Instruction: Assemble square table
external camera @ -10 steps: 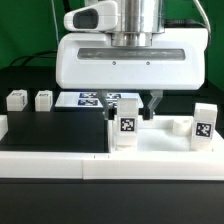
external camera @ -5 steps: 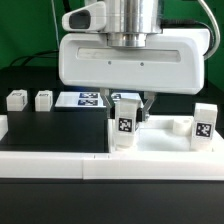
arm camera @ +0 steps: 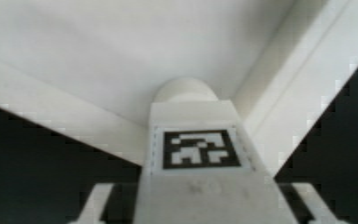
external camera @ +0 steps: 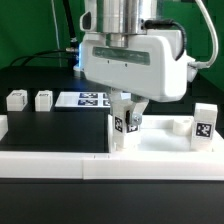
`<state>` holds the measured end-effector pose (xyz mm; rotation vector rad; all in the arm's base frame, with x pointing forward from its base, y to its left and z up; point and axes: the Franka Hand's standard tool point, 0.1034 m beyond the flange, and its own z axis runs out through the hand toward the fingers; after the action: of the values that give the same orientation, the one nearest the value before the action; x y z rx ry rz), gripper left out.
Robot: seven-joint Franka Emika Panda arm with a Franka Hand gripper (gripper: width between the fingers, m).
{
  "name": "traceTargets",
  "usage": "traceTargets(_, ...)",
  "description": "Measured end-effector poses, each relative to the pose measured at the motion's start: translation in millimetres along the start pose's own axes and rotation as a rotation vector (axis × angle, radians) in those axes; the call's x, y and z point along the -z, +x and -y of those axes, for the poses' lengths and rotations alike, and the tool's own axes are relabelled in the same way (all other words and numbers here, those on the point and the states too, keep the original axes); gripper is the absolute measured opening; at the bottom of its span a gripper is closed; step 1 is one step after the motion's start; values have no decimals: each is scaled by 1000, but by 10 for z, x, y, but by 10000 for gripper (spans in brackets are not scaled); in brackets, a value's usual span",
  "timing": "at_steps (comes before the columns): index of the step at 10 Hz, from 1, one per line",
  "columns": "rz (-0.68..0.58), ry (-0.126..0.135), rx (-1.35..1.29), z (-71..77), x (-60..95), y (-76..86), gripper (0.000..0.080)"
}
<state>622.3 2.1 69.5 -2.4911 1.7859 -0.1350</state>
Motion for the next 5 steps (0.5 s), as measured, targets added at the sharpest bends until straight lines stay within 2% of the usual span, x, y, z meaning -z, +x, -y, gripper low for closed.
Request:
traceTargets(2, 54, 46, -383, 4, -17, -40, 290)
traceTargets(5, 68, 44, -555, 6, -18, -43, 301)
